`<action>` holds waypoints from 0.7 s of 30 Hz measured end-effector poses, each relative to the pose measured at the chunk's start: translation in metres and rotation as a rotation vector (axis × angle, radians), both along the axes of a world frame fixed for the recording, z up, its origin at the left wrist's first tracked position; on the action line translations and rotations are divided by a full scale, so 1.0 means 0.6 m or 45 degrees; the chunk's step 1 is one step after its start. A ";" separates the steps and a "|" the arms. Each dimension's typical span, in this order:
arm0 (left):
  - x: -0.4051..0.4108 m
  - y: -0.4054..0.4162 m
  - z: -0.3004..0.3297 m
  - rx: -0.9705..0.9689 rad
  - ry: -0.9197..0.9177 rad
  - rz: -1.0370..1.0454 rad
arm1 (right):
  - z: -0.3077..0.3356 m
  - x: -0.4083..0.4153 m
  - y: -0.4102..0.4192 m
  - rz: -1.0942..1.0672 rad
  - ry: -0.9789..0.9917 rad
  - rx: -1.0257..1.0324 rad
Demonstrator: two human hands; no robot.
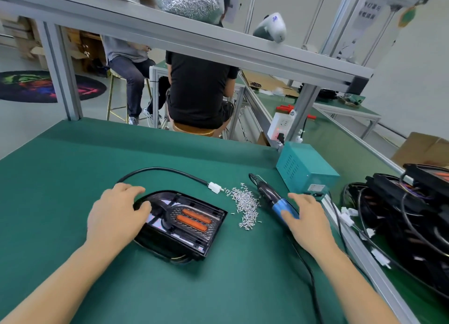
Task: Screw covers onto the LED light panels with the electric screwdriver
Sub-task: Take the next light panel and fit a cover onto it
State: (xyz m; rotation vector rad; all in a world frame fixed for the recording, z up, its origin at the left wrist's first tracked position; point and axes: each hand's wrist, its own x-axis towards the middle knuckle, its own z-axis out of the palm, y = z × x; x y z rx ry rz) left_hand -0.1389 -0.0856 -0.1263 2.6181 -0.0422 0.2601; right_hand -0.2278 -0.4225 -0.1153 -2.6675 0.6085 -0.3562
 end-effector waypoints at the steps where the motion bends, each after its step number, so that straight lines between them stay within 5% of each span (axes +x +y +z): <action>1: 0.006 -0.011 0.009 0.049 -0.051 -0.023 | -0.008 -0.007 -0.007 -0.031 0.080 -0.031; 7: 0.032 -0.140 0.064 0.072 -0.235 -0.448 | -0.029 -0.003 -0.013 -0.052 0.254 -0.029; 11: 0.045 -0.233 0.071 0.137 0.033 -0.726 | -0.033 0.007 -0.016 -0.070 0.283 -0.005; 15: 0.055 -0.280 0.045 0.246 0.294 -0.721 | -0.040 0.007 -0.017 -0.122 0.239 -0.023; 21: 0.056 -0.298 0.017 0.443 0.358 -0.616 | -0.054 0.008 -0.011 -0.147 0.169 -0.104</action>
